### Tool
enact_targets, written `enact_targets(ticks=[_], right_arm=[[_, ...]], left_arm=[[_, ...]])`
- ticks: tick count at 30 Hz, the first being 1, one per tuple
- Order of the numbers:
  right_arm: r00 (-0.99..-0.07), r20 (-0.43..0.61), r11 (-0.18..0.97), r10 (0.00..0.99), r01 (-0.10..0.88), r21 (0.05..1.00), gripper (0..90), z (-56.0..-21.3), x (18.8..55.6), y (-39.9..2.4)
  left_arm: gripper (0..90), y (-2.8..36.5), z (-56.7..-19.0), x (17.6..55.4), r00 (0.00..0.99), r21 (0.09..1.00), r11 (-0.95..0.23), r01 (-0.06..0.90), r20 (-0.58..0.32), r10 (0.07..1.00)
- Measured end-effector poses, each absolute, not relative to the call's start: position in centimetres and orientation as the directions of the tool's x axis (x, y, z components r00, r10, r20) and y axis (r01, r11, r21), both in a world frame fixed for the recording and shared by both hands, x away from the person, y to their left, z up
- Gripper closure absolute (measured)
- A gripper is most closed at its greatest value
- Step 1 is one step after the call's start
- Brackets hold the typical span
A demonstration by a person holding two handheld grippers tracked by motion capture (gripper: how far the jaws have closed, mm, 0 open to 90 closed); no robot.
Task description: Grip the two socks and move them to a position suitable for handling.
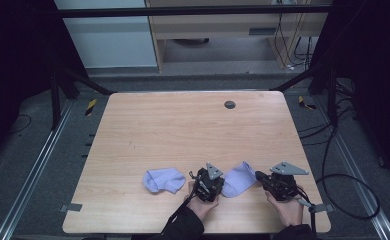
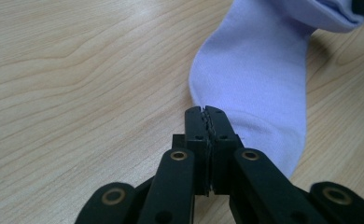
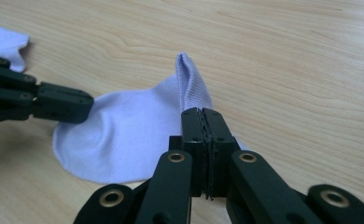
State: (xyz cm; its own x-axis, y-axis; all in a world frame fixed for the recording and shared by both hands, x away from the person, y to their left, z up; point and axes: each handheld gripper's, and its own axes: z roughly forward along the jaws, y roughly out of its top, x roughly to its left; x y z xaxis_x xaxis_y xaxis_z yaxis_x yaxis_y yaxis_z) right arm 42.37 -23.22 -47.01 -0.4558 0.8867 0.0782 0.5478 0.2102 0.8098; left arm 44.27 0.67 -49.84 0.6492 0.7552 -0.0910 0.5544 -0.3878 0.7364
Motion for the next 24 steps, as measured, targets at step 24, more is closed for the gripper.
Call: enact_targets(ticks=[24], right_arm=[[-0.366,0.007,0.207,0.930,0.541,0.815,67.1,-47.3,45.7,-25.5]], left_arm=[[64.2,1.4,-49.1,43.9,0.629,0.759,-0.372,0.535,-0.063,0.775]])
